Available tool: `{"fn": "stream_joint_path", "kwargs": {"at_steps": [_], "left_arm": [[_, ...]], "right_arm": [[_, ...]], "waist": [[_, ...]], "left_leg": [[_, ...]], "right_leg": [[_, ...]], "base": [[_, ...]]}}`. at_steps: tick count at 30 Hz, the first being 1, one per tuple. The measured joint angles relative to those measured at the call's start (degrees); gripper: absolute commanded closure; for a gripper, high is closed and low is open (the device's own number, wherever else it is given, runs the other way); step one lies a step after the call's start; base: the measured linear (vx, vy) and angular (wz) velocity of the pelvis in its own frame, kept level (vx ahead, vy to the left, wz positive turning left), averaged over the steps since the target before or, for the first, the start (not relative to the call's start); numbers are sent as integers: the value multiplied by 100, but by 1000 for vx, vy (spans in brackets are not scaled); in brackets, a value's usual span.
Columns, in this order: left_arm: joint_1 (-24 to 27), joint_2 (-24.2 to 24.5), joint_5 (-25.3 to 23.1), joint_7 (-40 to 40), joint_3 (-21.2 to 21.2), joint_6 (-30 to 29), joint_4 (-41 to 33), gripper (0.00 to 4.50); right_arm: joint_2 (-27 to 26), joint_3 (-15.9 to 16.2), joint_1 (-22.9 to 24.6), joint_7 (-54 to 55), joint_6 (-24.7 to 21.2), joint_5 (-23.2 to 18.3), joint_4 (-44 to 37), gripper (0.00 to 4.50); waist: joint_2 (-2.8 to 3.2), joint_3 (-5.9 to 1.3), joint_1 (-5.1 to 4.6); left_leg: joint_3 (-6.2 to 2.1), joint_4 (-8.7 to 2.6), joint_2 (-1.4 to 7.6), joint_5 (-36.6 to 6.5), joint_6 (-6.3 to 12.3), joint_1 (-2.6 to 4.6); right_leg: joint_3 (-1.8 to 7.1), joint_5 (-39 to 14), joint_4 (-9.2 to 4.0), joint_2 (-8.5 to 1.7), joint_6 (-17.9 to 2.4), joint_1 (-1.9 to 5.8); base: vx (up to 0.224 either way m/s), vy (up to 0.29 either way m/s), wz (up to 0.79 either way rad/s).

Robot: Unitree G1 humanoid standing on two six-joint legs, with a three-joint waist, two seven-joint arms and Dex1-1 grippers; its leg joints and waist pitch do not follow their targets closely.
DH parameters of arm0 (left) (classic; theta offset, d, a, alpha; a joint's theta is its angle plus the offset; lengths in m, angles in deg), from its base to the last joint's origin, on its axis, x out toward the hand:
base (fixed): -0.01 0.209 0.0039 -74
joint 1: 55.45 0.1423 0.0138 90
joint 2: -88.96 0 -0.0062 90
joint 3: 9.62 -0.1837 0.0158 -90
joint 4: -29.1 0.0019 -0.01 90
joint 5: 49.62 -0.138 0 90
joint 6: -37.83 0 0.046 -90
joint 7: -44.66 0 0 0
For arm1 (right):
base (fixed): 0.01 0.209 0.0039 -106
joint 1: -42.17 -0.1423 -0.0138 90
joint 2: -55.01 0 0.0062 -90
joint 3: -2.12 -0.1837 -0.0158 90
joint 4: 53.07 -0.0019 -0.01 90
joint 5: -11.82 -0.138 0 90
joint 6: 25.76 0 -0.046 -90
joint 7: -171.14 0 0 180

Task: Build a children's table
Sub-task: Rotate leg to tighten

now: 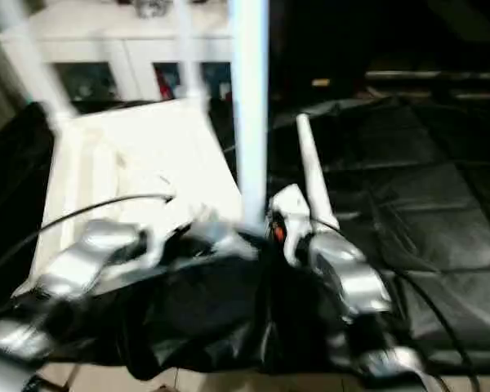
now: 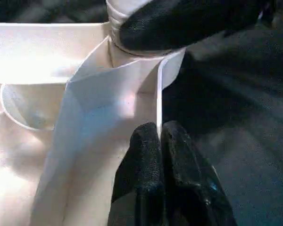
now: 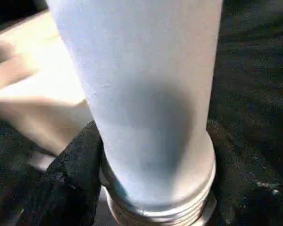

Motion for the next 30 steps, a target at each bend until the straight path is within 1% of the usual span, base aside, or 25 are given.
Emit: {"fn": "stream_joint_path", "kwargs": {"at_steps": [2, 5, 6, 7, 10, 11, 12, 15, 16, 18, 19, 20, 23, 26, 30], "left_arm": [[-138, -220, -45, 352, 37, -25, 233, 450], [-180, -328, -110, 475, 69, -29, 319, 450], [-182, -332, -116, 478, 73, -29, 325, 450], [-182, -328, -120, 465, 72, -23, 325, 450], [-178, -229, -127, 257, 58, 65, 315, 450], [-154, -155, -126, 152, 52, 129, 290, 450], [-133, -118, -122, 80, 37, 167, 280, 450], [-1, 84, -82, -278, 13, 278, 84, 450], [76, 182, -50, -423, 8, 307, -34, 450], [238, 416, 26, -836, -51, 397, -294, 450], [294, 504, 46, -1008, -73, 427, -394, 450], [347, 623, 85, -1227, -111, 448, -525, 450], [421, 799, 151, -1661, -215, 545, -686, 450], [512, 939, 230, -1945, -271, 646, -772, 450], [619, 1050, 249, -2167, -285, 667, -944, 450]], "right_arm": [[-204, -101, -182, 556, 78, 97, 267, 176], [-244, -140, -250, 672, 211, 133, 445, 176], [-266, -175, -257, 668, 237, 129, 481, 141], [-293, -212, -258, 660, 246, 128, 492, 120], [-298, -223, -255, 430, 286, 126, 495, 85], [-291, -221, -238, 277, 322, 126, 489, 85], [-279, -218, -231, 178, 339, 126, 485, 72], [39, 58, -136, -469, 362, 126, 310, 72], [193, 189, -90, -744, 366, 125, 214, 72], [550, 424, 70, -1449, 374, 117, -87, 72], [650, 487, 117, -1710, 373, 111, -170, 72], [817, 595, 185, -2064, 361, 56, -328, 72], [1131, 776, 320, -2723, 360, -23, -618, 72], [1382, 887, 451, -3164, 376, -65, -869, 72], [1459, 905, 540, -3492, 354, -203, -999, 72]], "waist": [[-3, -3, -10], [-21, -18, -2], [-28, -23, 2], [-31, -25, 4], [-33, -25, -18], [-33, -25, -34], [-33, -25, -42], [-33, -25, -31], [-34, -25, -20], [-34, -25, 37], [-34, -25, 72], [-34, -25, 146], [-34, -25, 257], [-36, -24, 305], [-38, -23, 293]], "left_leg": [[-2, 0, 0, 0, 0, 2], [-4, -4, 0, 0, 0, 1], [-5, -6, 0, 0, 0, 0], [-5, -6, 1, 0, 0, 0], [-5, -5, 1, 0, 0, -4], [-5, -6, 2, 0, 0, -4], [-5, -6, 2, 0, 0, -4], [-5, -16, 4, -1, 0, -8], [-5, -20, 4, -3, 0, -12], [-5, -33, 5, -6, 4, -28], [-10, -35, 6, -5, 5, -36], [-9, -35, 7, -4, 13, -45], [-9, -27, 7, 4, 33, -64], [-9, -13, 8, -9, 14, -75], [-6, 3, 9, -6, 14, -79]], "right_leg": [[-2, 0, 0, 0, 1, 2], [-3, 0, 0, 0, 1, 4], [-3, 0, 1, 0, 1, 4], [-4, 0, 0, 0, 1, 4], [-4, 1, 0, 0, 0, -2], [-4, 2, 0, 0, -2, -5], [-5, 4, 2, 1, -4, -6], [-8, 23, 2, 1, -35, -10], [-9, 23, 2, 1, -35, -13], [-14, 17, -2, 1, -27, -27], [-18, 12, -2, 2, -19, -31], [-18, 11, -2, 2, -19, -40], [-16, 8, -3, 1, -22, -47], [-10, 9, -1, 0, -22, -47], [-1, 10, 6, 0, -22, -46]], "base": [[0, 0, 0], [0, 0, 0], [0, 0, 0], [0, 0, 0], [0, 0, 0], [0, 0, 0], [0, 0, 0], [0, 0, 0], [0, 0, 0], [0, 0, 0], [0, 0, 0], [0, 0, 0], [0, 0, 0], [0, 0, 0], [0, 0, 0]]}}
